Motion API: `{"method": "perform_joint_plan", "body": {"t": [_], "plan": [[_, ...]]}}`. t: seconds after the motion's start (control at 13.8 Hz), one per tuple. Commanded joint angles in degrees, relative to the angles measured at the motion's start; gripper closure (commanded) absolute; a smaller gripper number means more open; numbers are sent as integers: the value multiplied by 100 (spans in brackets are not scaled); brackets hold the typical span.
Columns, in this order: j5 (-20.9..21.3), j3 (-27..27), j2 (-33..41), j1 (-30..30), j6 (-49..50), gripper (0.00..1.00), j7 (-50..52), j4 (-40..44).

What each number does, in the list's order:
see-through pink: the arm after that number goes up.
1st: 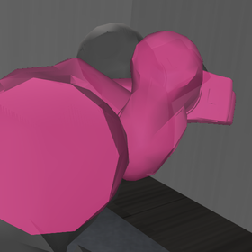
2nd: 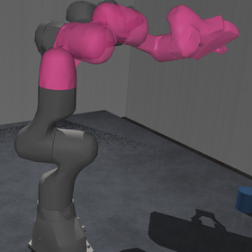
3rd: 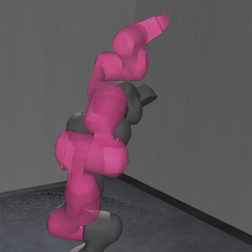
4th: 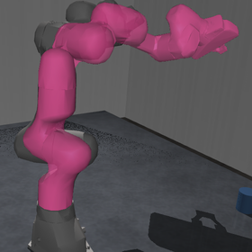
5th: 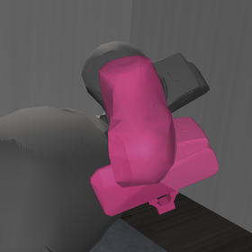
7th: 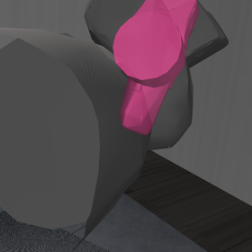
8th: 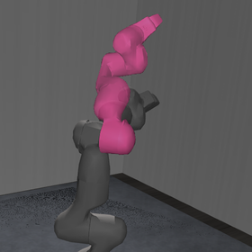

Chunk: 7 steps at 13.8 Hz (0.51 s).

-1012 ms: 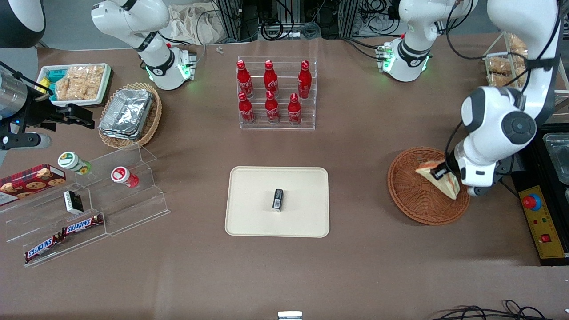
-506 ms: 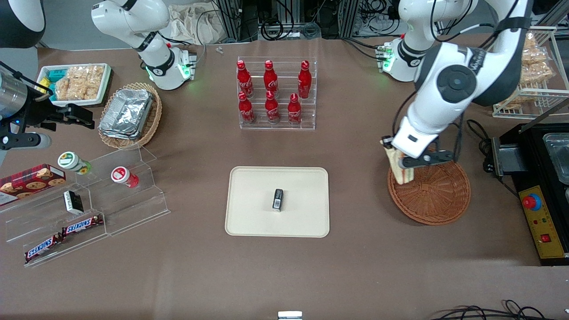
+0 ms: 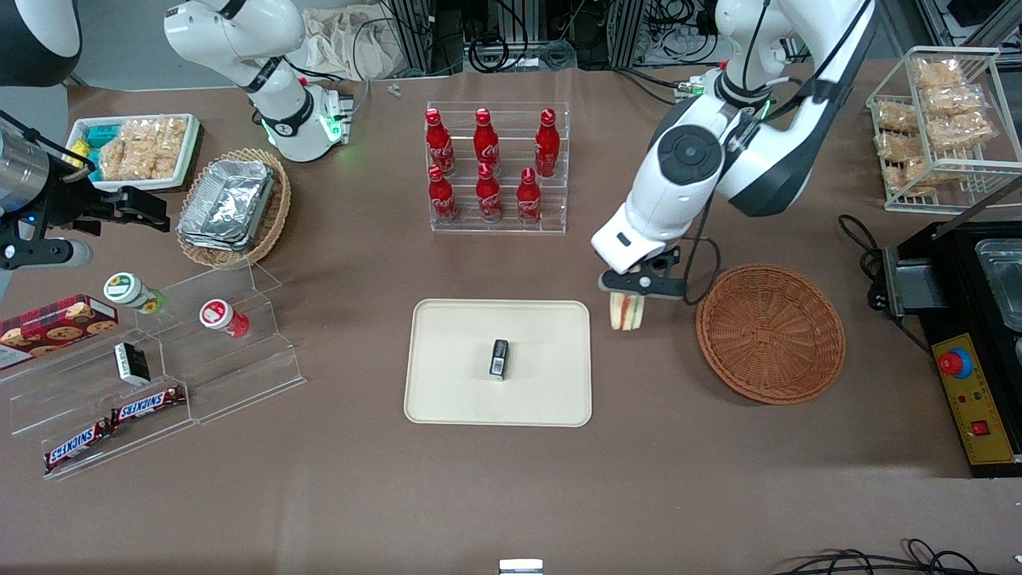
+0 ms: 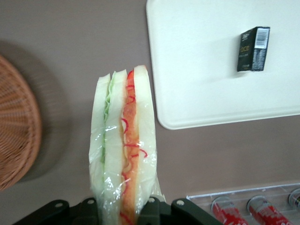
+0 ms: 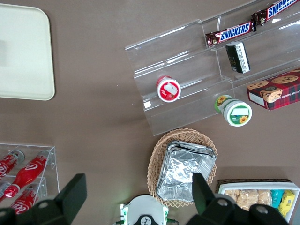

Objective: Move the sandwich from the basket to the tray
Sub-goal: 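Lift the sandwich out of the basket and carry it toward the cream tray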

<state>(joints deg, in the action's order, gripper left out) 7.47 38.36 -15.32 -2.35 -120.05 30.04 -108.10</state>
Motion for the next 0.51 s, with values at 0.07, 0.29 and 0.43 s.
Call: {"method": "perform_joint_plan", "body": {"t": [0.07,0.29,0.43], "plan": [[850,4,-1084,410,-359,100,649,614],[1966,4,-1893,674,-467,100,1301,1071],[2161,-4,-2403,683,-546,100,1364,1334]]}}
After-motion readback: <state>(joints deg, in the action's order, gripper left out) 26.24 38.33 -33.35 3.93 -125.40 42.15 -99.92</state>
